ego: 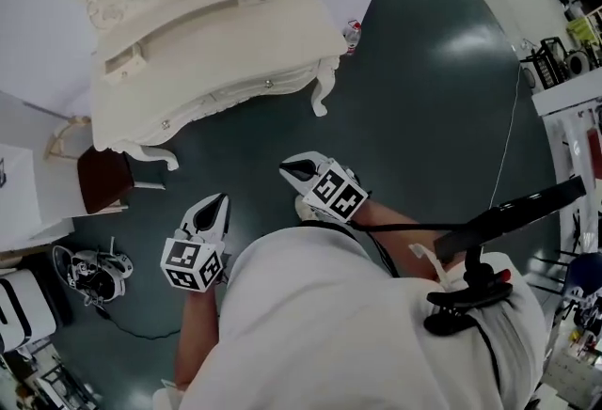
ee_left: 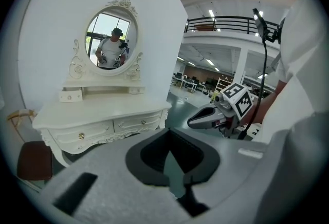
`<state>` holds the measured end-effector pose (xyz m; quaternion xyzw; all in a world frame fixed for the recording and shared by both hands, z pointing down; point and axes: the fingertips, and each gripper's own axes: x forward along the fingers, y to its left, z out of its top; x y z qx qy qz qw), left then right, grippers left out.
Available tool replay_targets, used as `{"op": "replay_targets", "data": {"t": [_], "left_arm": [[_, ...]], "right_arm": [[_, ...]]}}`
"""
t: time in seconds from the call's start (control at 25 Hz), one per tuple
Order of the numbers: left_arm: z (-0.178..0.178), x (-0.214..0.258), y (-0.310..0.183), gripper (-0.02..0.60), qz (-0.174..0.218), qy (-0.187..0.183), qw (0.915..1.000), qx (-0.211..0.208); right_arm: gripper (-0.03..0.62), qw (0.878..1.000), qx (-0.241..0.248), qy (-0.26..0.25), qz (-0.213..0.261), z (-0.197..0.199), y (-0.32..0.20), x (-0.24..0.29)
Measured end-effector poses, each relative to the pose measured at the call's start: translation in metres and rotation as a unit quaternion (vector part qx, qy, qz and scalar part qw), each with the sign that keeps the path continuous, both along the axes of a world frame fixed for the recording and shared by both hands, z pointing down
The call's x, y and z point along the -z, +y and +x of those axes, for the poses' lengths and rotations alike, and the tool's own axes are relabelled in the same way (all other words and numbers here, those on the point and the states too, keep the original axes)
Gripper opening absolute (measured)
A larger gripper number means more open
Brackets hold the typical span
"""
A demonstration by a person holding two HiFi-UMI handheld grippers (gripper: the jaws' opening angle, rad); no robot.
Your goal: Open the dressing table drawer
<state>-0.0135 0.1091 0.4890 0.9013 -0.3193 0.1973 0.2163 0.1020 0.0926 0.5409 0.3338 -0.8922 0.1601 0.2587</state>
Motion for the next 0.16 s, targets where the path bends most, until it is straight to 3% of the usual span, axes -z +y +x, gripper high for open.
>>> {"op": "replay_targets", "data": {"t": [0.16], "left_arm": [[-0.046, -0.003, 0.032, 0.002, -0.008, -0.002, 0.9999, 0.008]], "right_arm": [[0.0, 1.0, 0.012, -0.005, -0.001, -0.048, 0.022, 0.0]]}}
